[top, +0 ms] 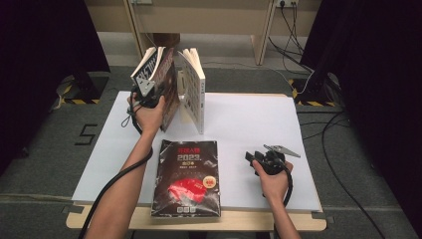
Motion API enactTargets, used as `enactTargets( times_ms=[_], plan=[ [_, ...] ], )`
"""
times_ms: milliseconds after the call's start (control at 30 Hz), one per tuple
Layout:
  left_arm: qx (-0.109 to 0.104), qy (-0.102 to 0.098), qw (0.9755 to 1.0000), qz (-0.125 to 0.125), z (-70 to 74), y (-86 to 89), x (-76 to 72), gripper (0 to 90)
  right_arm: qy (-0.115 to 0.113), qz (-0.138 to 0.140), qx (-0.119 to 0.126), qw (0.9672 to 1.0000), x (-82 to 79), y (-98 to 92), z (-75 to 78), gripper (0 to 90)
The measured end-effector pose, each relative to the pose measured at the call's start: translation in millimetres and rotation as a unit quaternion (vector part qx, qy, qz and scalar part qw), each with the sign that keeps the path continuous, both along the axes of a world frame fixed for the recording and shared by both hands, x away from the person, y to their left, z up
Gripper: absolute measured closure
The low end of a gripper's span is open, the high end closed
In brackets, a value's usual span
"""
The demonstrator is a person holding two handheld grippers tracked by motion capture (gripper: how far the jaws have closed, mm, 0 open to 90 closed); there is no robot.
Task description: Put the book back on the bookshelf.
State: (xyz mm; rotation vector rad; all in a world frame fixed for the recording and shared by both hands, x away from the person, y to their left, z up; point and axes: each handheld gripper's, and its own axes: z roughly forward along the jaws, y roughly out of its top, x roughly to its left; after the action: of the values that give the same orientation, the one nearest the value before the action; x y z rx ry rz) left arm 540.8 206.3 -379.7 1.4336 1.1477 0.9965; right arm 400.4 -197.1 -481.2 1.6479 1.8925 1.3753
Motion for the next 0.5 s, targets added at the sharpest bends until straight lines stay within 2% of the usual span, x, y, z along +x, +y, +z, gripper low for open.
enactTargets(
  times_ms=[100,500],
  plan=[
    [-0.001,0.001,1.0,0.002,-2.0,0.0,0.7,83.8,-0.004,-0.001,-0.006,1.0,0.1,-1.1,0.0,54.8],
    [0.004,0.003,1.0,0.001,-3.8,1.0,3.3,83.7,0.003,-0.001,0.0,1.0,-0.6,-1.5,-0.6,54.8]
  ],
)
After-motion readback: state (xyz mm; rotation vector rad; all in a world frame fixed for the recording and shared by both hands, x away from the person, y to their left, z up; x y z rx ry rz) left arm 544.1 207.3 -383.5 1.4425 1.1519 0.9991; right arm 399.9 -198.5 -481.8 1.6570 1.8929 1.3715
